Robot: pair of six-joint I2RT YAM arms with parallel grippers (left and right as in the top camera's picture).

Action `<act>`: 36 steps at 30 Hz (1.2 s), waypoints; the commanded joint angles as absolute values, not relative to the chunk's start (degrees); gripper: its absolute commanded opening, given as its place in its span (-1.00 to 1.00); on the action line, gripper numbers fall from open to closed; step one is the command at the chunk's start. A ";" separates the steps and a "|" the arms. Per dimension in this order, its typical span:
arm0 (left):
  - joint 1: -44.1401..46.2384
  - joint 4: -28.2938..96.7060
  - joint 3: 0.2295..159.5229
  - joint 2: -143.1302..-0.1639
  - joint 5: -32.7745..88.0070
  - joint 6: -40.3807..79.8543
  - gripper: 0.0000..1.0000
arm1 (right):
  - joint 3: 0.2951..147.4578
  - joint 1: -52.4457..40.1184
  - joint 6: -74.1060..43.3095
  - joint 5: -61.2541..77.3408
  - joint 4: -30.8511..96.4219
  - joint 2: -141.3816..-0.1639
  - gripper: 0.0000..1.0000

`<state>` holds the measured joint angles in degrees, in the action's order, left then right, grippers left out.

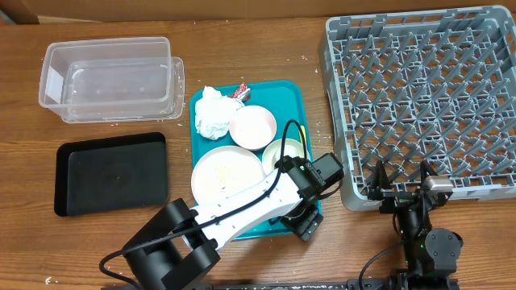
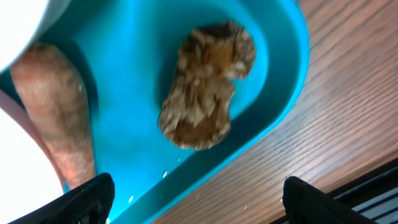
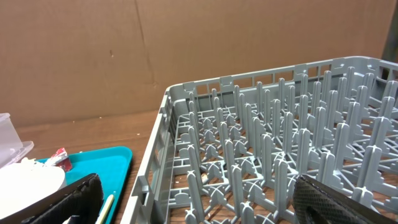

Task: Sort waste into correct bins and load items into the dishwasher

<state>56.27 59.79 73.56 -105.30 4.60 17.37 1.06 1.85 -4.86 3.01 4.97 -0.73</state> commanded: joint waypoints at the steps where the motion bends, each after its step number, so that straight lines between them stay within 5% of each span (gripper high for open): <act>1: 56.38 60.49 74.37 -105.75 4.10 12.91 0.74 | 0.47 1.89 -4.67 3.11 4.62 -0.16 1.00; 22: 58.46 60.14 75.85 -105.75 4.45 7.27 0.73 | 0.47 1.89 -4.67 3.11 4.60 -0.16 1.00; 36: 58.41 70.26 83.37 -105.73 -5.54 7.25 0.80 | 0.47 1.89 -4.67 3.11 4.60 -0.16 1.00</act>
